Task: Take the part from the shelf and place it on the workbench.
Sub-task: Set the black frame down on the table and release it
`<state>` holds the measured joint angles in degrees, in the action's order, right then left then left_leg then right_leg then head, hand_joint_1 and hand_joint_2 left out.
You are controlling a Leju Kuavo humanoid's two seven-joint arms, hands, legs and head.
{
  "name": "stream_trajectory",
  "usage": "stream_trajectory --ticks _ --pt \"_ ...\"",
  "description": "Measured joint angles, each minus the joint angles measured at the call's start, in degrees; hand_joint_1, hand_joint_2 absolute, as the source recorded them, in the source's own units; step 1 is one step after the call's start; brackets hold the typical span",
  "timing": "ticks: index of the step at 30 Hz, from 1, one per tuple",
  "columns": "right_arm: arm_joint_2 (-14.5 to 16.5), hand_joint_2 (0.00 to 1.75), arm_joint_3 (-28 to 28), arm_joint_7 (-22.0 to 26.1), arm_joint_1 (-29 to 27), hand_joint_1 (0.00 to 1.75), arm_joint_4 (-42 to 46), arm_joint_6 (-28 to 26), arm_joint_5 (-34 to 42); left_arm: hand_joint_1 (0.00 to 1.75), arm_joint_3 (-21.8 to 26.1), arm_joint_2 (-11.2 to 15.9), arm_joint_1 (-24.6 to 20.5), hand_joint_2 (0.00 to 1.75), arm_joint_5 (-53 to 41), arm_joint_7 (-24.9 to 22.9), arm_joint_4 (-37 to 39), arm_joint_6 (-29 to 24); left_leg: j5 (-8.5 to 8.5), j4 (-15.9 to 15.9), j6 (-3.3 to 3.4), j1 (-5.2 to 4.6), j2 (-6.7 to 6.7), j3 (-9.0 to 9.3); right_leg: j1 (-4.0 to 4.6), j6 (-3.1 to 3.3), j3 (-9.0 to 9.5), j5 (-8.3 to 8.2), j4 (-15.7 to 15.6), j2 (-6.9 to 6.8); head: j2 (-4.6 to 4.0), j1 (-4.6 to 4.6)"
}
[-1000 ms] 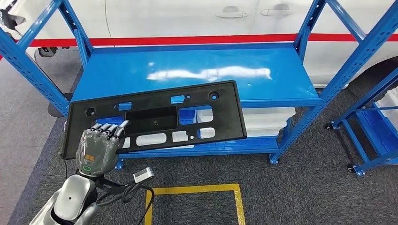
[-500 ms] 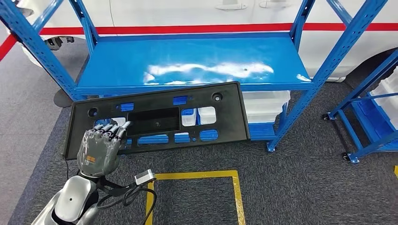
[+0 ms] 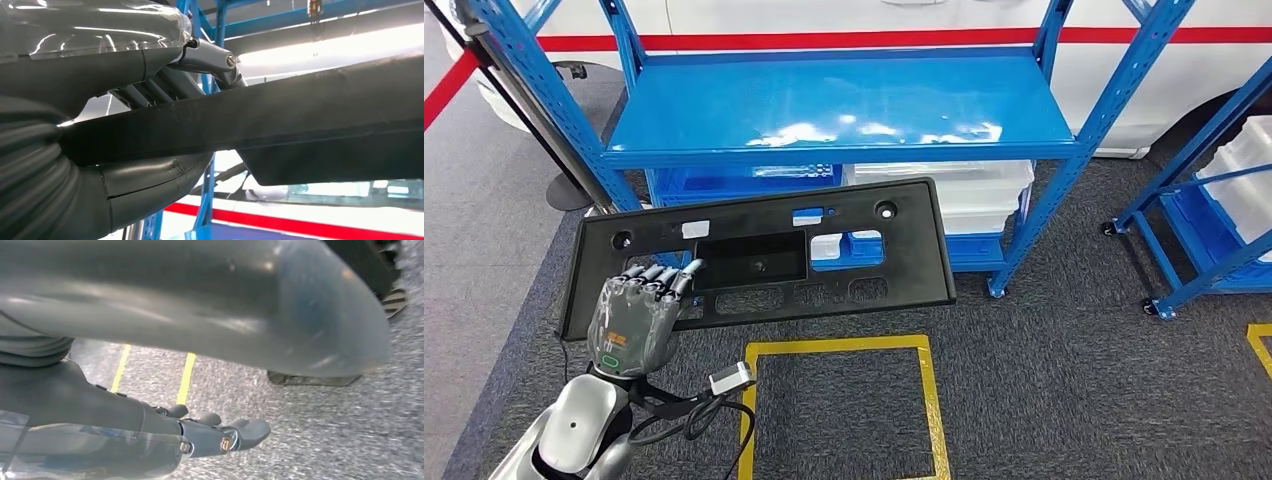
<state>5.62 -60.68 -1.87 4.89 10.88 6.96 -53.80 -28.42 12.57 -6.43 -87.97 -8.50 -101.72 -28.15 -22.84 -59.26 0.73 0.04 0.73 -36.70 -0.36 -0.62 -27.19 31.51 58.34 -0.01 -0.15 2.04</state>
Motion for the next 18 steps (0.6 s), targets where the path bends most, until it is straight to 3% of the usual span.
stream_trajectory --ticks 2,3,5,7,8,9,10,11,12,14,15,16,17,18 --pt "0.0 0.0 -0.1 0.0 0.0 0.0 0.0 0.0 0.0 1.75 0.0 0.0 0.0 1.75 0.1 0.0 0.0 0.0 0.75 0.0 -0.66 0.09 -0.09 -0.51 -0.04 0.87 -0.63 -0.77 -0.7 -0.09 0.0 -0.01" --pt "0.1 0.0 -0.1 0.0 0.0 0.0 0.0 0.0 0.0 1.75 0.0 0.0 0.1 1.75 0.2 0.0 0.0 0.0 -0.15 -0.5 -1.01 0.13 -0.22 -0.95 -0.13 1.34 -1.26 -1.48 -0.8 -0.19 0.0 0.0" --pt "0.2 0.0 -0.1 0.0 0.0 0.0 -0.1 0.0 0.1 1.75 0.0 0.0 0.1 1.75 0.2 0.1 0.0 0.1 -5.37 -4.5 -1.65 0.28 -0.44 -2.17 -0.28 2.17 -2.86 -2.99 -0.9 -0.48 0.0 0.01" --pt "0.2 0.0 -0.2 0.0 0.0 0.0 -0.1 0.0 0.1 1.75 0.0 0.0 0.1 1.75 0.2 0.1 0.0 0.1 -10.74 -11.2 -2.14 0.43 -0.45 -3.1 -0.2 2.51 -4.7 -4.42 -0.7 -0.6 0.0 0.01" --pt "0.2 0.0 -0.2 0.0 -0.1 0.0 -0.1 0.0 0.2 1.75 0.0 0.0 0.1 1.75 0.2 0.1 0.0 0.2 -11.36 -14.0 -2.3 0.52 -0.45 -3.05 -0.17 2.49 -5.71 -5.12 -0.6 -0.62 0.0 0.01" --pt "0.2 0.0 -0.2 0.0 -0.1 0.0 -0.1 0.0 0.2 1.75 0.0 -0.1 0.1 1.75 0.3 0.1 0.0 0.2 -10.49 -15.4 -2.4 0.6 -0.45 -2.36 -0.17 2.43 -6.8 -5.82 -0.4 -0.63 0.0 0.01" --pt "0.2 0.0 -0.2 0.0 -0.1 0.0 -0.1 0.0 0.2 1.75 0.0 -0.1 0.1 1.75 0.3 0.1 0.0 0.2 -8.69 -14.9 -2.43 0.67 -0.45 -0.85 -0.2 2.31 -7.91 -6.46 -0.1 -0.63 0.0 0.01" --pt "0.2 0.0 -0.2 0.0 -0.1 0.0 -0.1 0.0 0.3 1.75 0.0 -0.1 0.1 1.75 0.3 0.1 0.0 0.3 -6.99 -12.6 -2.35 0.71 -0.45 1.58 -0.24 2.14 -8.99 -7.09 0.2 -0.62 0.0 0.02" --pt "0.2 0.0 -0.2 0.0 0.0 0.0 -0.1 0.1 0.4 1.75 0.0 -0.1 0.0 1.75 0.4 0.1 0.0 0.3 -6.44 -8.7 -2.17 0.68 -0.46 4.76 -0.23 1.9 -9.86 -7.63 0.5 -0.59 0.0 0.02" --pt "0.2 0.0 -0.3 0.0 0.0 0.0 -0.1 0.2 0.5 1.75 0.0 -0.1 -0.3 1.75 0.7 0.2 0.0 0.3 -7.87 -0.6 -1.61 0.48 -0.52 10.34 -0.13 1.29 -10.81 -8.72 0.9 -0.6 0.0 0.01" --pt "0.2 0.0 -0.4 0.0 0.0 0.0 -0.1 0.4 0.6 1.75 0.1 -0.1 -0.4 1.75 0.9 0.2 -0.1 0.4 -8.69 1.8 -1.31 0.31 -0.54 11.62 -0.14 0.93 -10.99 -9.36 0.8 -0.62 0.0 0.0" --pt "0.3 0.0 -0.5 0.0 -0.1 0.0 -0.1 0.5 0.7 1.75 0.1 -0.1 -0.5 1.75 1.1 0.3 -0.1 0.4 -8.69 2.9 -1.0 0.19 -0.54 11.79 -0.13 0.55 -11.07 -10.07 0.5 -0.63 0.0 -0.01" --pt "0.2 0.0 -0.7 0.1 -0.1 0.0 -0.1 0.7 0.8 1.75 0.2 -0.1 -0.6 1.75 1.3 0.4 -0.1 0.4 -8.11 3.1 -0.64 0.26 -0.36 11.26 -0.23 0.19 -11.22 -10.47 0.3 -0.57 0.0 0.0" --pt "0.2 0.0 -0.9 0.1 -0.1 0.0 -0.1 0.9 0.8 1.75 0.2 -0.1 -0.7 1.75 1.5 0.5 -0.1 0.4 -7.36 3.2 -0.19 0.34 -0.24 10.7 -0.27 -0.11 -11.52 -9.83 0.6 -0.46 0.0 -0.01"
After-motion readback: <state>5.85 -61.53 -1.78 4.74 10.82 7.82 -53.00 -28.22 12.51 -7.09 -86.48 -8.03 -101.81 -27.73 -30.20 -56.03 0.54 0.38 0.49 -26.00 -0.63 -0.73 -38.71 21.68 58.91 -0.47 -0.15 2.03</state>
